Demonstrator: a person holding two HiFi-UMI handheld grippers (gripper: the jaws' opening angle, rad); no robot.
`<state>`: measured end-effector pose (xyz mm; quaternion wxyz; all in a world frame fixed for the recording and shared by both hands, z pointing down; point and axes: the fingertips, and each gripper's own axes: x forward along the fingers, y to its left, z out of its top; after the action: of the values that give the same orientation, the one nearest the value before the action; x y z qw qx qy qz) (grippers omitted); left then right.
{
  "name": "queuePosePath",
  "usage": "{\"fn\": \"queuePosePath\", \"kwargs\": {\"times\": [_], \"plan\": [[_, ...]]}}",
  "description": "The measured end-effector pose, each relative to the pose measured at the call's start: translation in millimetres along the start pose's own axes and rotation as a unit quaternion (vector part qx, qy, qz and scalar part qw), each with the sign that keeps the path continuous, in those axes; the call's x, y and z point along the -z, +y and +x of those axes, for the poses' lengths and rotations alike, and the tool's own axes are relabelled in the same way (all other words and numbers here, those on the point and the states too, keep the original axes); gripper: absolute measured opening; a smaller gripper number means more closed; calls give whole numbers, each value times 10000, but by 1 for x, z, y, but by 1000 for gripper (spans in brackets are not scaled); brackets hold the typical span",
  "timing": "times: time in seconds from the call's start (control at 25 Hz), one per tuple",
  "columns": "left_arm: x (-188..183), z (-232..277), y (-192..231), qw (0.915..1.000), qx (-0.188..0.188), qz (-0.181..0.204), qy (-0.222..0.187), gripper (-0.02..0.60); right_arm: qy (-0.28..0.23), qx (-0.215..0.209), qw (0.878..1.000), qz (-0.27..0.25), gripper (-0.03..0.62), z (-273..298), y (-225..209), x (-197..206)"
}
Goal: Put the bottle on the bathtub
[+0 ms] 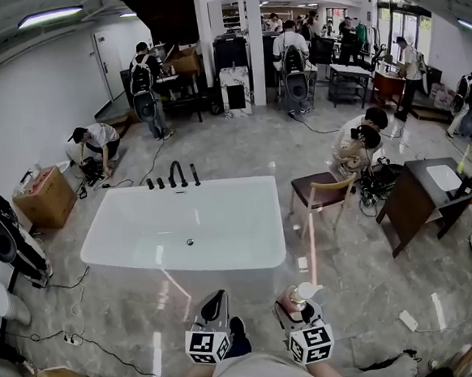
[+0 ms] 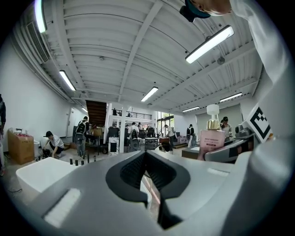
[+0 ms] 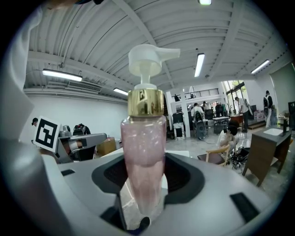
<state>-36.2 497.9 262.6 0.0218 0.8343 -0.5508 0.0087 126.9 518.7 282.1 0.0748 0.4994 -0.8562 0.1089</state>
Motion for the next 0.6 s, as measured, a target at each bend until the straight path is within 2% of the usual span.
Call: {"fn": "queuePosePath", "kwargs": {"times": [0.16,0.32,0.6], "plan": [[6,38,19,10000,67,-18,-19,9,24,76,10000,-19,218,33,-18,-2],[17,88,55,9999,111,-56,-3,9,38,162,9999,-28,218,86,-36,-5],[14,195,156,9998,201,5,37,9,11,335,9994,-46,218,215,-61,-33]]}}
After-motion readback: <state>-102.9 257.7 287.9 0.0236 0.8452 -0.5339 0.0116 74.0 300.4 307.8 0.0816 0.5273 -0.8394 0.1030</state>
